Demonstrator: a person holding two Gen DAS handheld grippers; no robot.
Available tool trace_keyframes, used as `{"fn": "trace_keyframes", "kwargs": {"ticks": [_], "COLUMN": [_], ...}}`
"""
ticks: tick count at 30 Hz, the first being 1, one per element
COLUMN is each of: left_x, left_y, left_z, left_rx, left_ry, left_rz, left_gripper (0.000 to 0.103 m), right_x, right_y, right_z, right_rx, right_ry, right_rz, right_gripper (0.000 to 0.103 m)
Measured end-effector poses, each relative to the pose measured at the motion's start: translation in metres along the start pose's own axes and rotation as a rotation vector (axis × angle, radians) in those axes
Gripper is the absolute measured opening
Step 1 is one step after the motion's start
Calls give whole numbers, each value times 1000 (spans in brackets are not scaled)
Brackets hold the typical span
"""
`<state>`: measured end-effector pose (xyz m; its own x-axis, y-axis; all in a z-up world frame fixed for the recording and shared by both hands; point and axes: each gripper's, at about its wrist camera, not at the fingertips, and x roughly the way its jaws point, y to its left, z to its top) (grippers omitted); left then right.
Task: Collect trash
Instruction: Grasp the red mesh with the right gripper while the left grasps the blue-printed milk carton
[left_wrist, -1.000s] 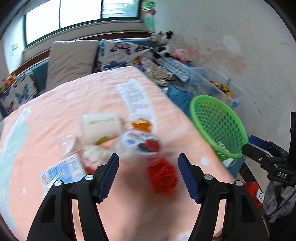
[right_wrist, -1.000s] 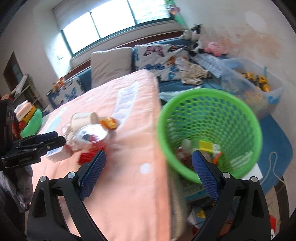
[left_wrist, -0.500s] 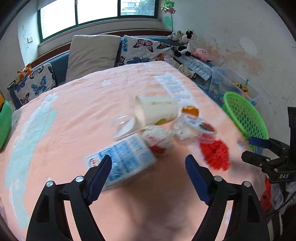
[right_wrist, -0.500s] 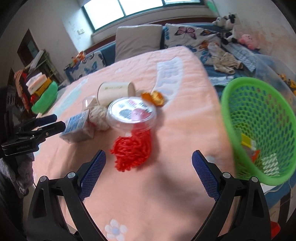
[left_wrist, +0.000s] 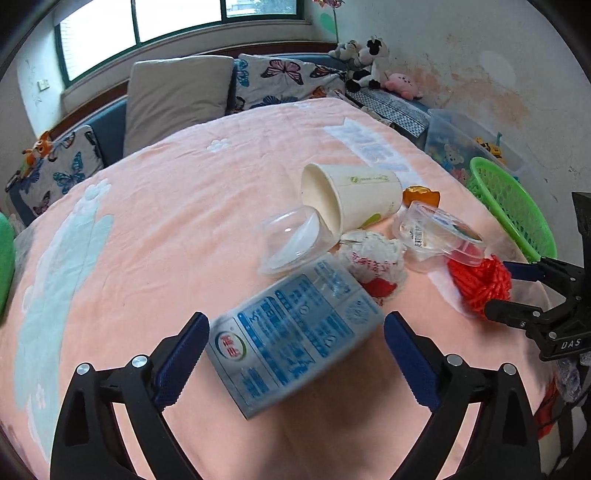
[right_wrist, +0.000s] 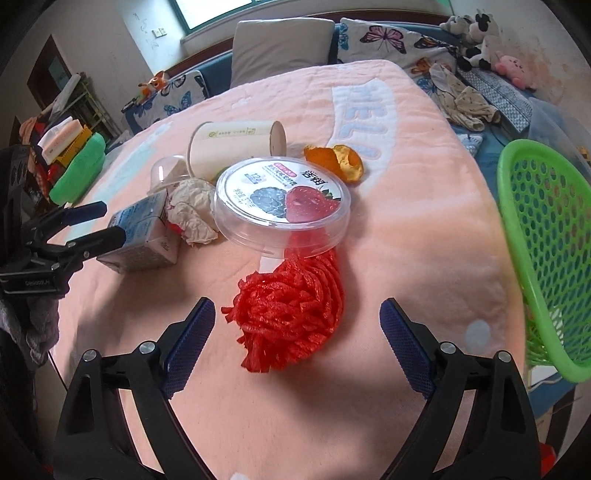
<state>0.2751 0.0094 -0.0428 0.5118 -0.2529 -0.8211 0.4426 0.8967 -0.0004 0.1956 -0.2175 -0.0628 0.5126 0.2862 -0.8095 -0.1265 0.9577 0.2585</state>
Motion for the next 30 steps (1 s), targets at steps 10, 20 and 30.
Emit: {"fn": "trace_keyframes", "kwargs": {"ticks": [10, 20, 30], "left_x": [22, 17, 27], "left_y": [9, -4, -13], "left_z": [9, -2, 2], "left_rx": [40, 92, 118], "left_ry": [48, 84, 121], "left_rz": [-70, -129, -78], "left_gripper": [93, 93, 85], "right_x": [13, 11, 4], "right_y": [0, 1, 3], "right_z": [2, 2, -1], "right_rx": [1, 3, -2], "right_ry": [35, 29, 25], "right_rz": [4, 17, 25], "right_gripper": [78, 60, 54]}}
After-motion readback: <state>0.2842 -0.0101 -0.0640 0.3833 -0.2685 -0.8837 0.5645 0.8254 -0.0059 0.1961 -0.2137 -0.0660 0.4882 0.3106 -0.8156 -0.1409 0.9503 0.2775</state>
